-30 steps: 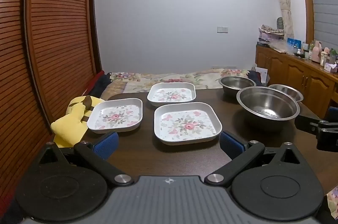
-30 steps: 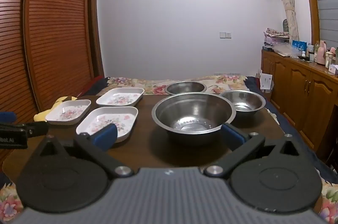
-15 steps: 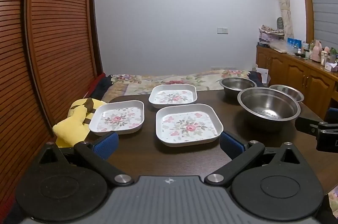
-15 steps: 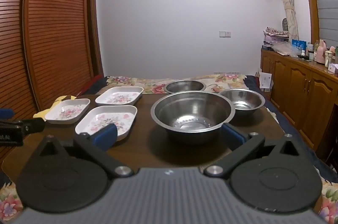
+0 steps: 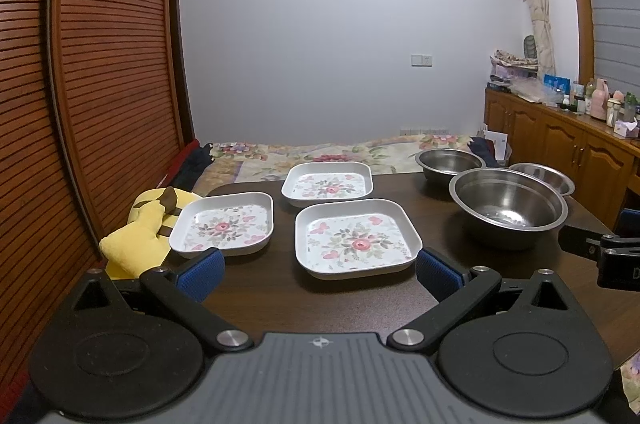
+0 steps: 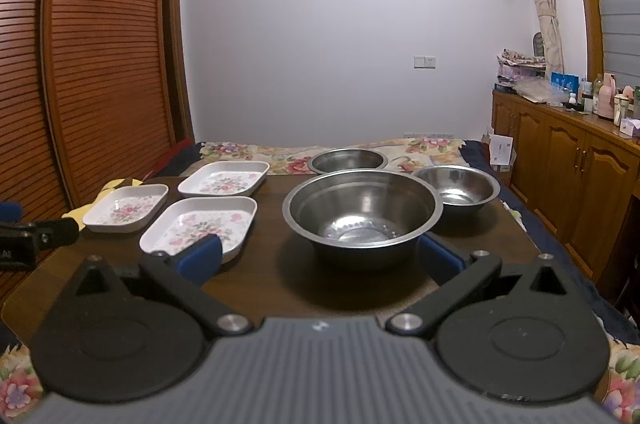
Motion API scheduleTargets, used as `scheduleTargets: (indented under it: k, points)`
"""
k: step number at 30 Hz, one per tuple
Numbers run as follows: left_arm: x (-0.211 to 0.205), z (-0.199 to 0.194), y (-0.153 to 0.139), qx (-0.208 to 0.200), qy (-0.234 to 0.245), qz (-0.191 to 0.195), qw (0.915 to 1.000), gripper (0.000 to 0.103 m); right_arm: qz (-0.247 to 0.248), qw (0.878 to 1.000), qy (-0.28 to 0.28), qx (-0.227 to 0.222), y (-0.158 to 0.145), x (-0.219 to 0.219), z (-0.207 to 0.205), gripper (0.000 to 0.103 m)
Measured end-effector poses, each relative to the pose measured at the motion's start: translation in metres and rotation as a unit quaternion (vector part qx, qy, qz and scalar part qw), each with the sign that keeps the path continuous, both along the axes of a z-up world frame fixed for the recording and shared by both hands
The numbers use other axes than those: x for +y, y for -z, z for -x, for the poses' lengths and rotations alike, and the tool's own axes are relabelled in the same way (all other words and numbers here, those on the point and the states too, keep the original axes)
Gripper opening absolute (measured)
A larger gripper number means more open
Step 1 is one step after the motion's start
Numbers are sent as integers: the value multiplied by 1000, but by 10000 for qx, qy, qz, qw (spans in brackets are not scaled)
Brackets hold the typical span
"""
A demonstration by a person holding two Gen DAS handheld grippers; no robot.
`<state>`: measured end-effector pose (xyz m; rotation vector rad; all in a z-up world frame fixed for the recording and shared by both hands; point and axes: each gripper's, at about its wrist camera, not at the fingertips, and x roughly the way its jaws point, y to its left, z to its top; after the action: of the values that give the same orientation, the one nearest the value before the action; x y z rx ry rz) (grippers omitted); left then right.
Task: Organize plates and bowls
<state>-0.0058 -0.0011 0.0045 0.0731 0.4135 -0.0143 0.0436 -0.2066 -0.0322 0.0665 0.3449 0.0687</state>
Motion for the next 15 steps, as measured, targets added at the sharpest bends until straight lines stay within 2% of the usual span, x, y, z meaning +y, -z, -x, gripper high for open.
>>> scheduleTargets:
  k: [15]
  points:
    - [1,1,0,-4,-11,-9,10000,103,-14,10000,20,-15,-2,-1,1,103]
